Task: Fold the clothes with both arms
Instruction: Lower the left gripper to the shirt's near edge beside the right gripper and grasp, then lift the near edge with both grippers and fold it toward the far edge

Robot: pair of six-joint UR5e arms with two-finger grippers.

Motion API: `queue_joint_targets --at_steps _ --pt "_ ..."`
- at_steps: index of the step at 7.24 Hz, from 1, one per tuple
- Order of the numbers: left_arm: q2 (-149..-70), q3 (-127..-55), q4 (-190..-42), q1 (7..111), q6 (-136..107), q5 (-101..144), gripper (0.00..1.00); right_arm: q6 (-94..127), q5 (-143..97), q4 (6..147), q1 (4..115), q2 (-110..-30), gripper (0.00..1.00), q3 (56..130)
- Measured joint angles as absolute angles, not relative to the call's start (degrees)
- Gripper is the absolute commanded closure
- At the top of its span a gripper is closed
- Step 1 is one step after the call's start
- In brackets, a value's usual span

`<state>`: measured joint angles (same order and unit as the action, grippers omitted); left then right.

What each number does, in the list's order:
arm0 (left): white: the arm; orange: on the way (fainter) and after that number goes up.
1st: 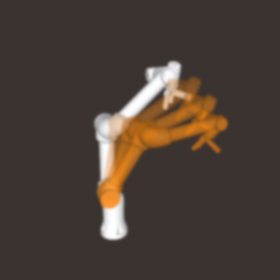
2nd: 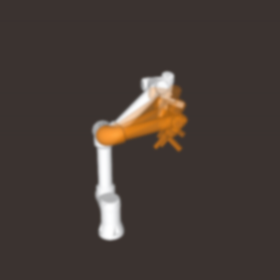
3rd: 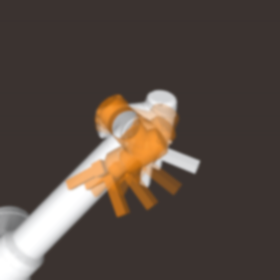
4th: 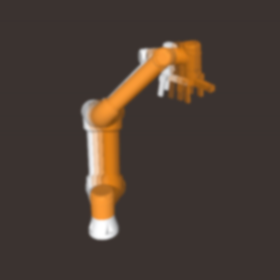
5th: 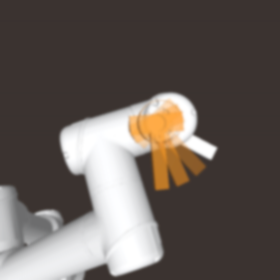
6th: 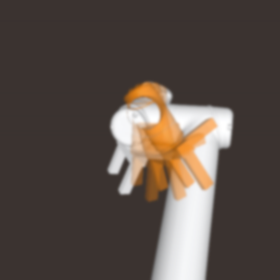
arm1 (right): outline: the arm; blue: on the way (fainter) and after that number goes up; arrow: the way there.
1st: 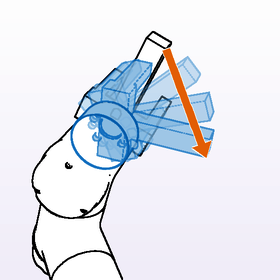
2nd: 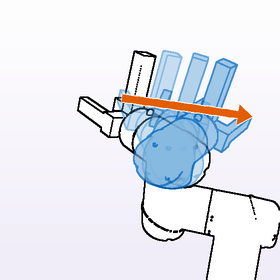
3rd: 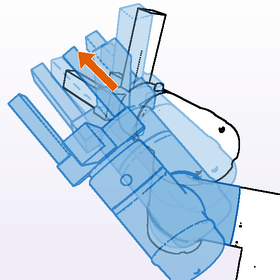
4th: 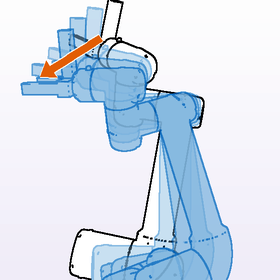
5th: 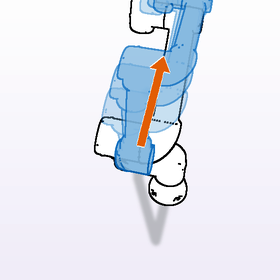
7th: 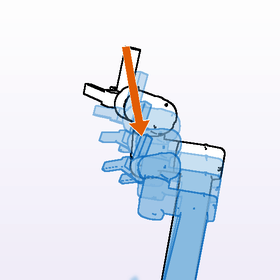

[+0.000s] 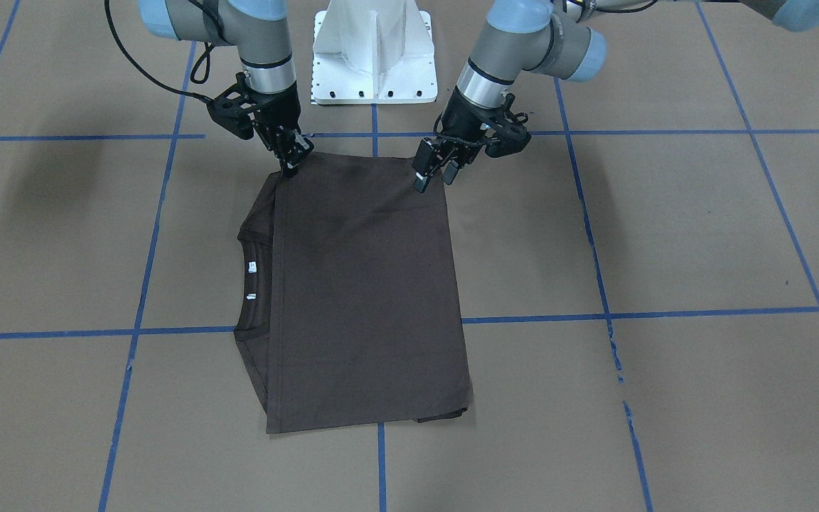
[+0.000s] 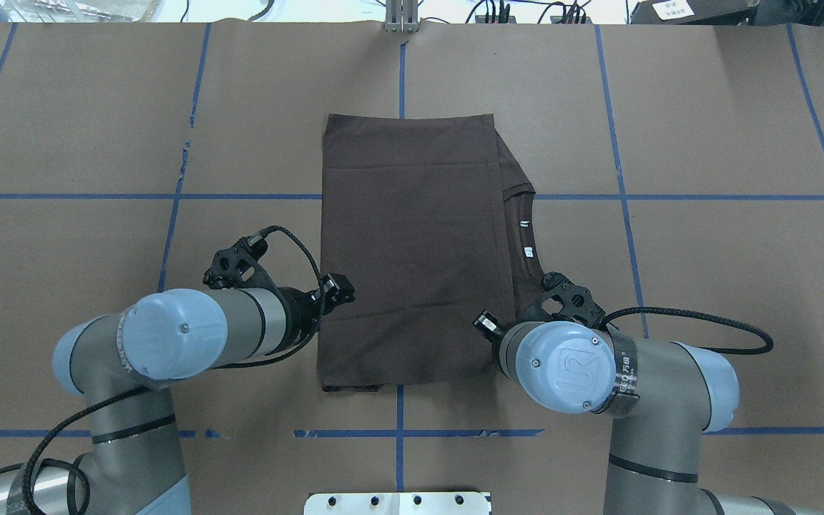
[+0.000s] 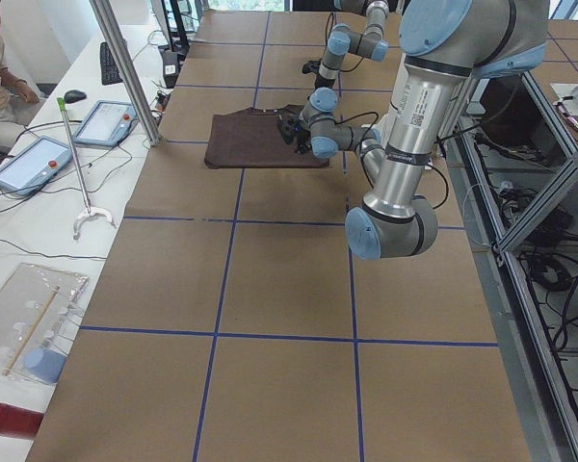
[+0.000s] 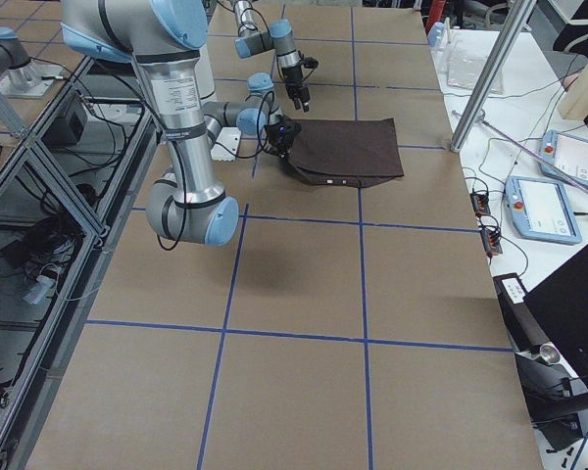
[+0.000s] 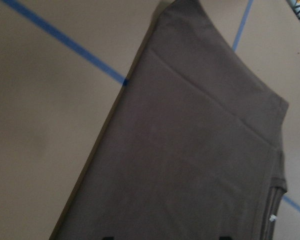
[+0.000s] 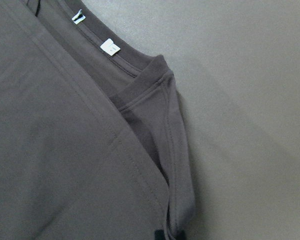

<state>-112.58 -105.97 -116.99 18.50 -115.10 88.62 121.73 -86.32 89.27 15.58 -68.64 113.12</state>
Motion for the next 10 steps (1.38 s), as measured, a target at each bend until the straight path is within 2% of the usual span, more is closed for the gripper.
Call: queue_joint_targets --at_steps 3,4,5,6,7,10 --pt "-112.23 -105.85 -113.26 14.27 -117.93 87.31 0.25 121.73 -86.17 89.34 15.43 -68.64 1.00 113.20" --pt "-112.05 -105.74 -113.05 13.65 -118.09 87.30 0.32 121.73 -86.12 89.36 15.37 -68.64 1.00 113.20" --pt "-111.70 -105.55 -112.98 12.61 -118.21 87.34 0.45 121.73 -86.08 89.38 15.34 -68.64 1.00 113.20" --pt "-111.46 -105.42 -112.95 11.66 -118.38 87.35 0.87 121.73 -86.06 89.38 15.32 -68.64 1.00 113.18" --pt "-111.42 -105.37 -112.94 11.21 -118.61 87.36 1.00 121.73 -86.05 89.38 15.30 -68.64 1.00 113.18" --pt "-111.44 -105.56 -112.94 10.83 -118.91 87.58 1.00 121.73 -86.05 89.39 15.37 -68.64 1.00 113.38"
